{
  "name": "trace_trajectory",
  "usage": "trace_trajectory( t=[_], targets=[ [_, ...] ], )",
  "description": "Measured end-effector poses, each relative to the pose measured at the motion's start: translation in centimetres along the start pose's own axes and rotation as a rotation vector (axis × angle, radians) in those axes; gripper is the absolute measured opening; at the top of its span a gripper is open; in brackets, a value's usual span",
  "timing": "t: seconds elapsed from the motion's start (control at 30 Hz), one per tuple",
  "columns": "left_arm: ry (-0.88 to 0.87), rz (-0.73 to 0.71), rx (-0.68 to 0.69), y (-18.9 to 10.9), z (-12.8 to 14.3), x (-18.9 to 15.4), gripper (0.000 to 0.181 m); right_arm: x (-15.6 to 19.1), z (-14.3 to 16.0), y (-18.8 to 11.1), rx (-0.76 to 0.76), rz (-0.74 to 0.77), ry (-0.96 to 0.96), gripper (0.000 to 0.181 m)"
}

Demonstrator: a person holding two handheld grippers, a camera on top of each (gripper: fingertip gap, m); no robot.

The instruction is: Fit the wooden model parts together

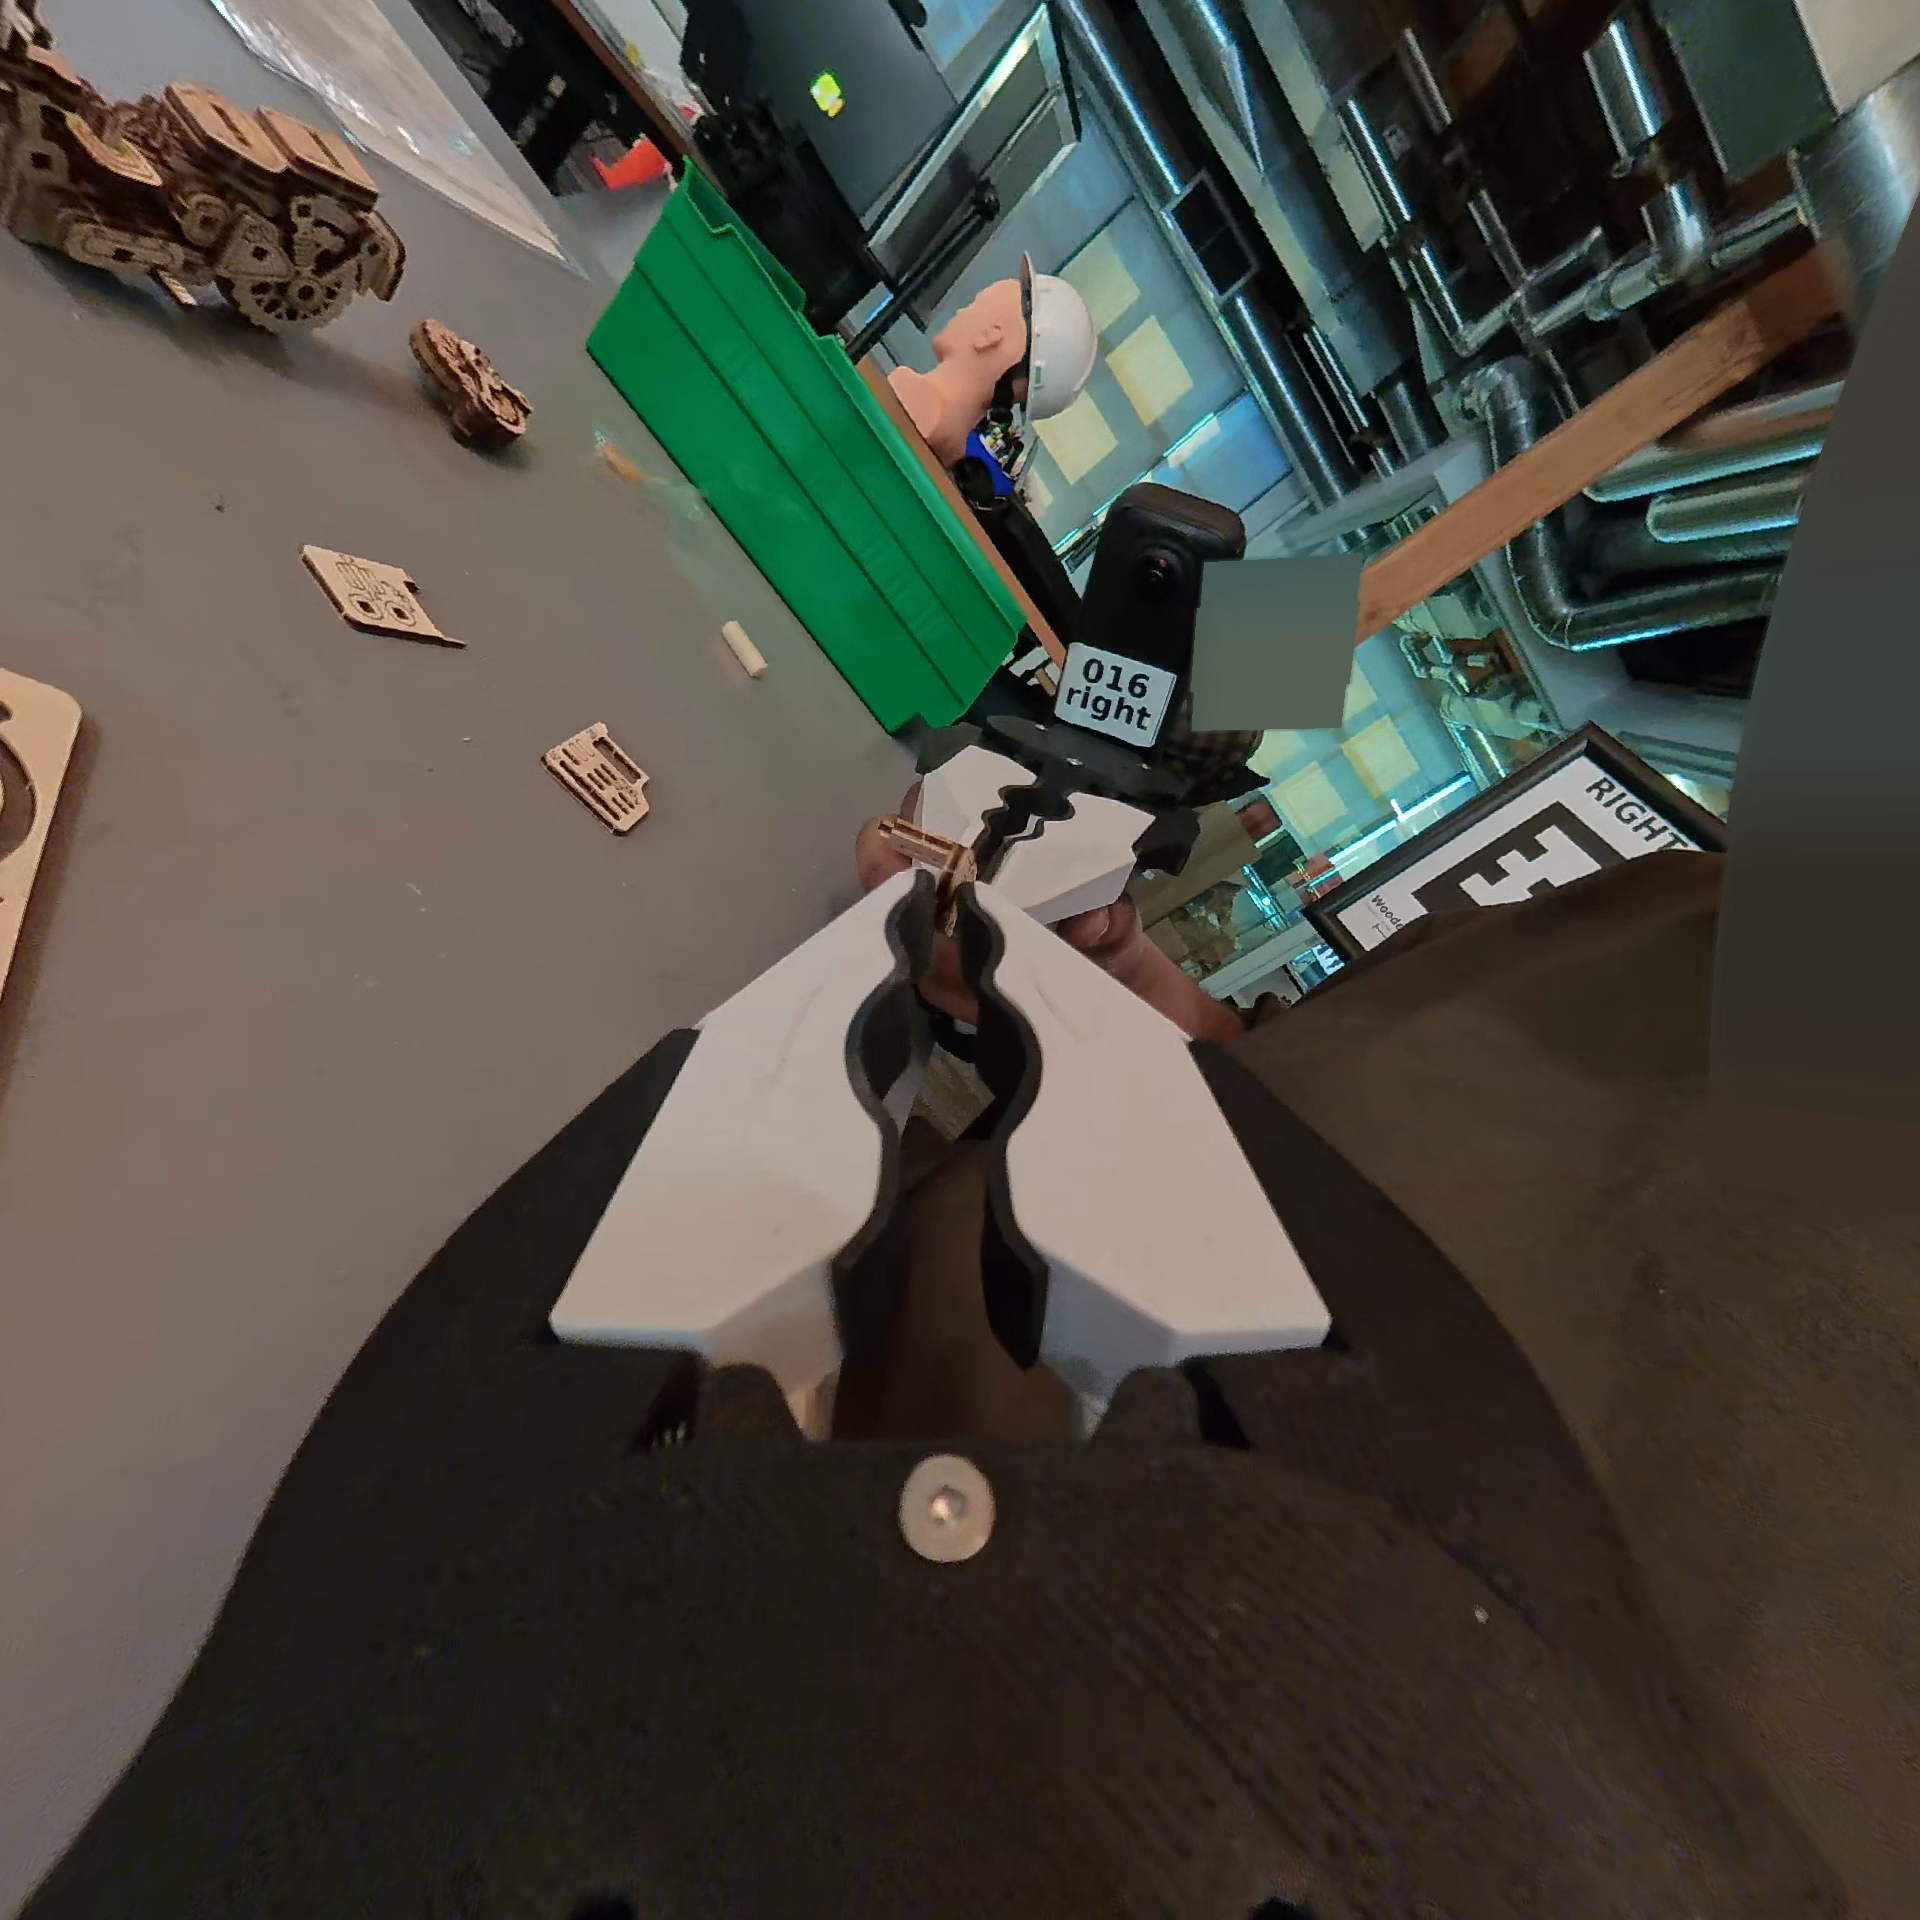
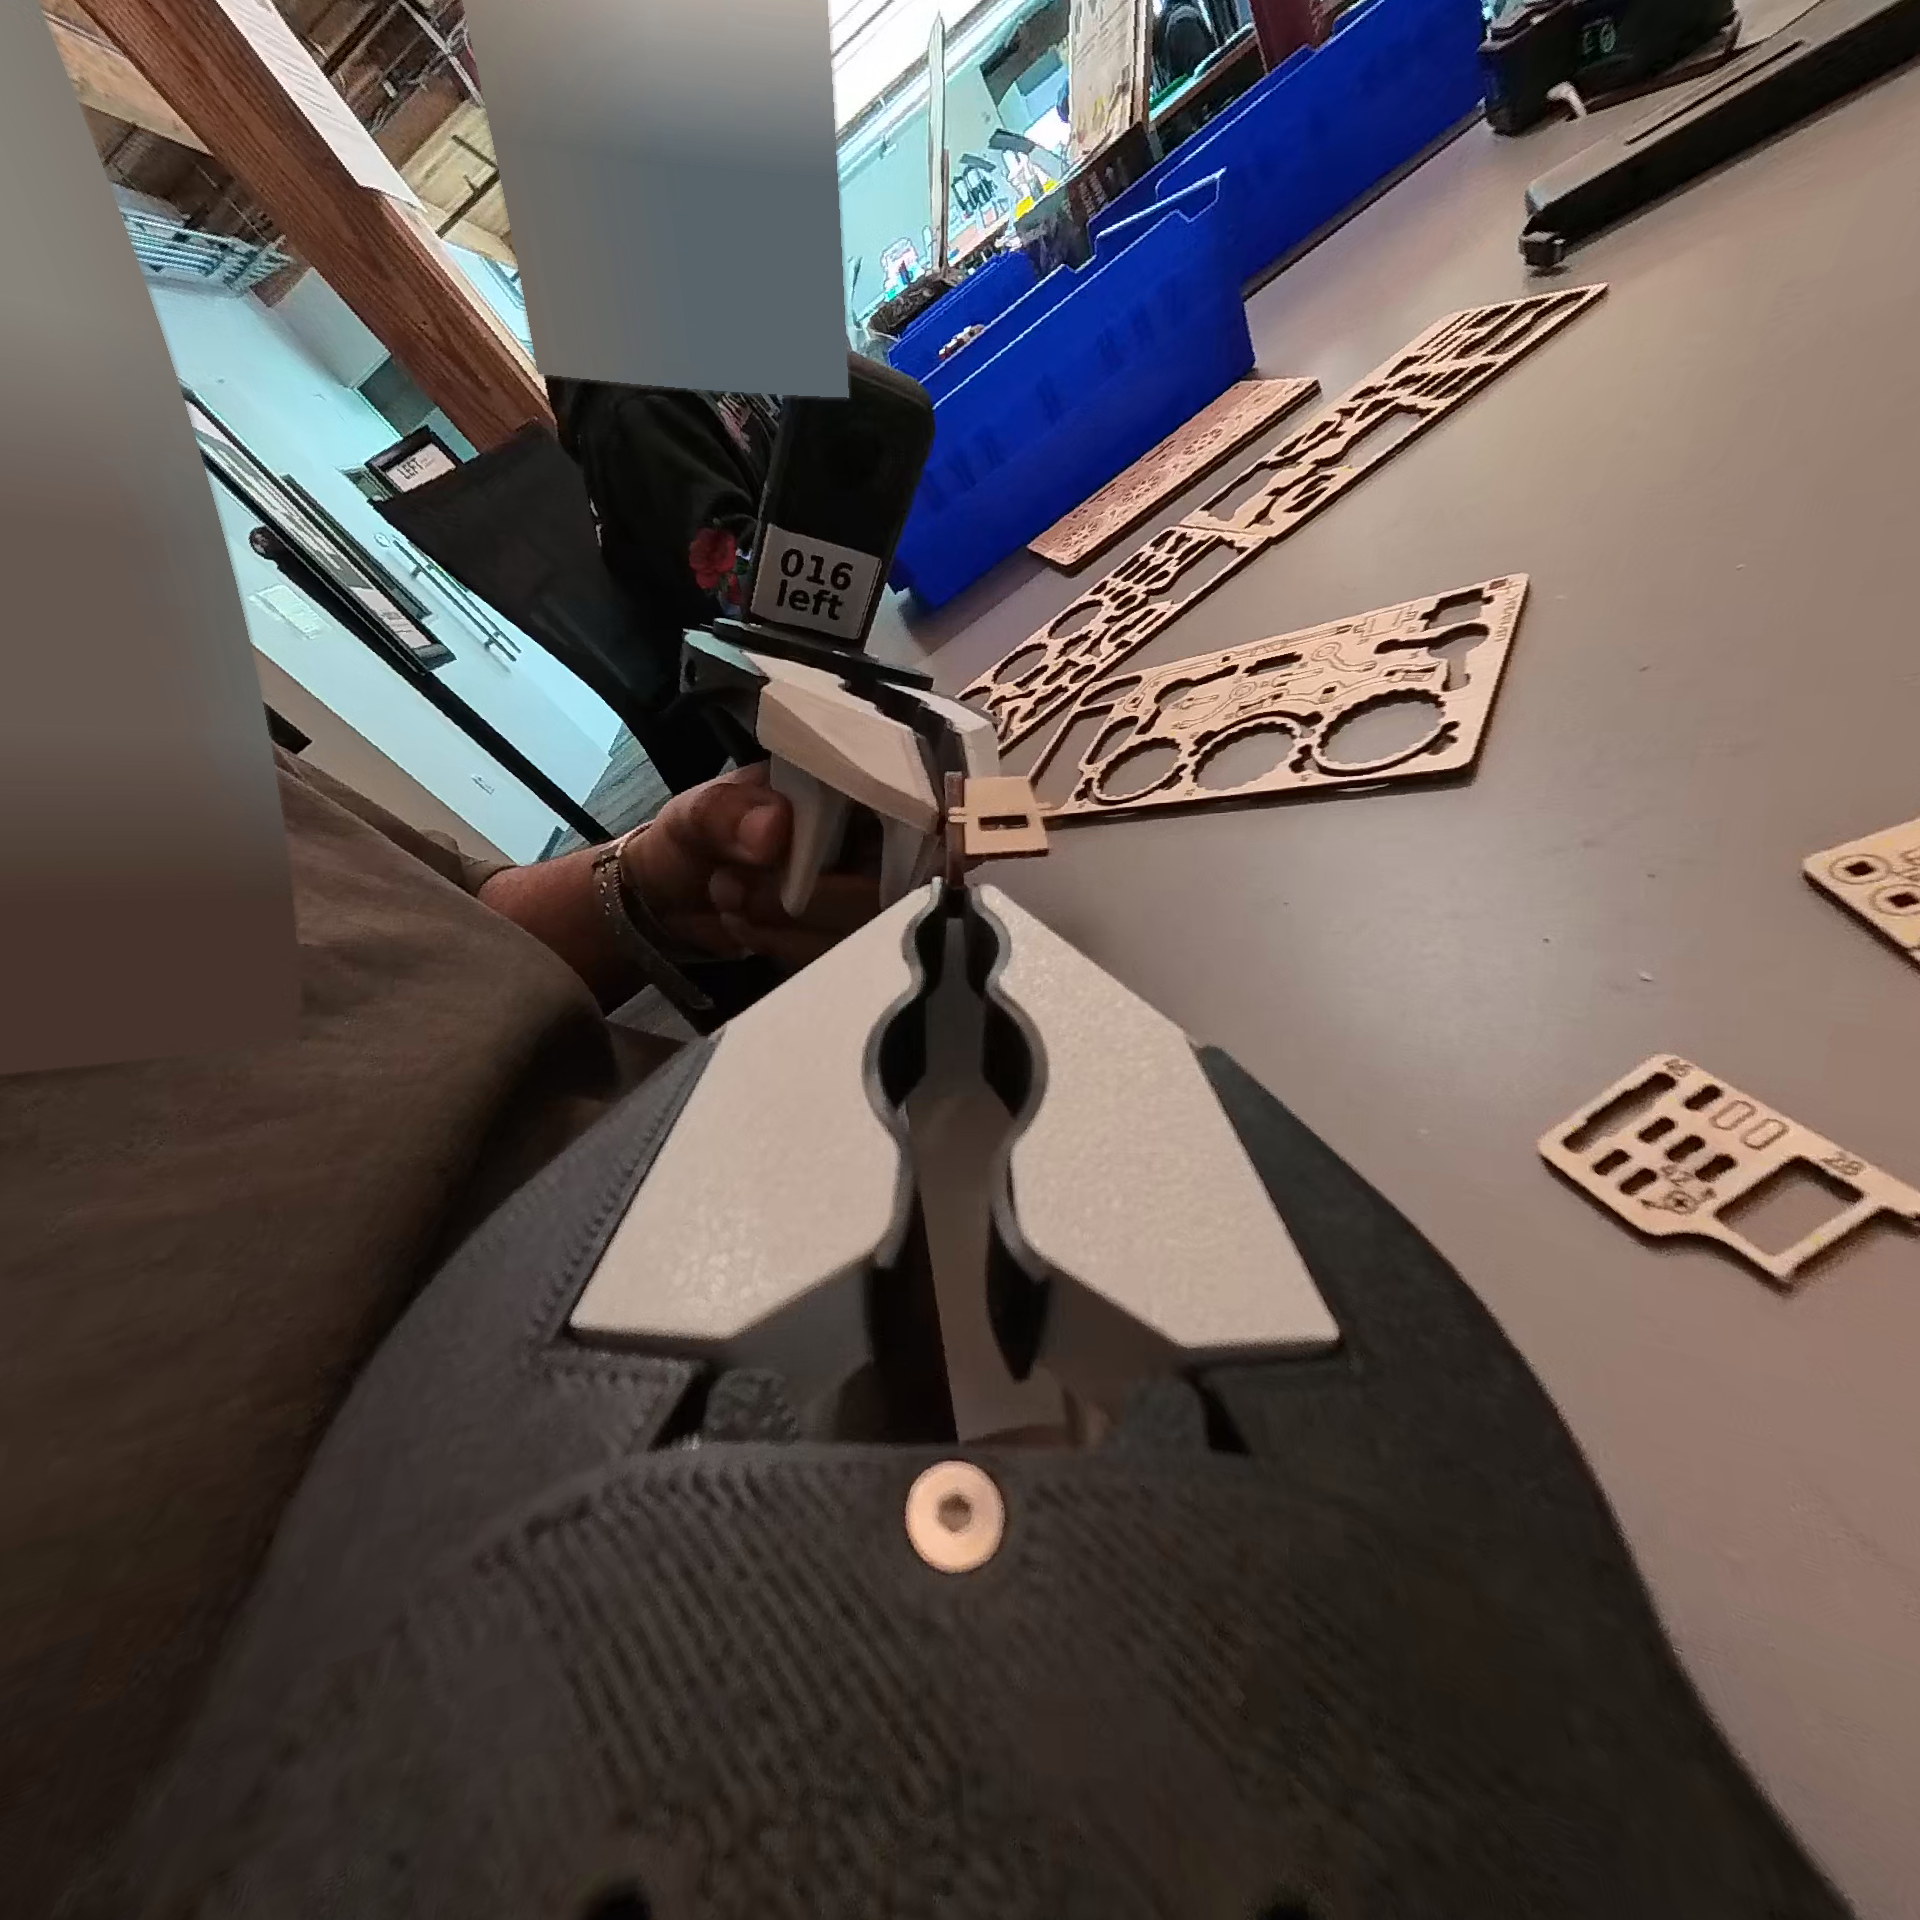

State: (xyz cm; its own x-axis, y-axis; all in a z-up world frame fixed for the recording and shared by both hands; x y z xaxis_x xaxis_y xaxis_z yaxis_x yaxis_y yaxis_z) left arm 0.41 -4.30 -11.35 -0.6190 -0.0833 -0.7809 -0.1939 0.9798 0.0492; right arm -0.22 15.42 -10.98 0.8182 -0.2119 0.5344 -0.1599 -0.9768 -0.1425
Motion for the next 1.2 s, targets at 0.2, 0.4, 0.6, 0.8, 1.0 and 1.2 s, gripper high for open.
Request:
trace_trajectory(
  t=[0.2, 0.4, 0.6, 0.8, 1.0, 1.2],
  targets=[
    [0.092, -0.077, -0.065, -0.5, -0.4, -0.3, 0.0, -0.7, -0.2, -0.3, -0.022, 0.069, 0.034, 0.017],
    [0.535, -0.409, -0.086, -0.9, -0.8, -2.1, 0.001, -0.6, -0.5, -0.1, -0.103, 0.028, 0.194, 0.019],
    [0.699, -0.462, -0.037, 0.7, 0.5, -3.1, 0.001, -0.3, 0.2, 0.8, -0.129, 0.084, 0.267, 0.029],
    [0.692, -0.453, -0.005, 1.4, 0.9, -3.0, 0.001, 0.0, -0.1, 0.5, -0.134, 0.158, 0.224, 0.032],
    [0.766, -0.493, 0.043, 1.8, 1.4, -3.0, 0.001, -0.3, 0.4, 0.7, -0.108, 0.146, 0.3, 0.03],
    [0.821, -0.516, 0.077, 2.1, 1.8, -3.1, 0.001, -0.5, 0.7, 0.8, -0.111, 0.124, 0.368, 0.032]
  ],
)
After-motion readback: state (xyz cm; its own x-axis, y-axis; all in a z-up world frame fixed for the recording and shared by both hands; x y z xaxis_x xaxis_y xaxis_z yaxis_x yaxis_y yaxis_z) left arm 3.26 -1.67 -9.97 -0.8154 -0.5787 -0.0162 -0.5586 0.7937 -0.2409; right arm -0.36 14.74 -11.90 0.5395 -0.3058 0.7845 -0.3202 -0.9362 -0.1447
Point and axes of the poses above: each gripper's, where its closed fingertips meet, y out along the fingers, z out of its underside, x = y × z across the jaws, the point moved 10 cm from there along -y, back along the fingers, and after that the axes turned 3 degrees about z, right-handed, at the moved point
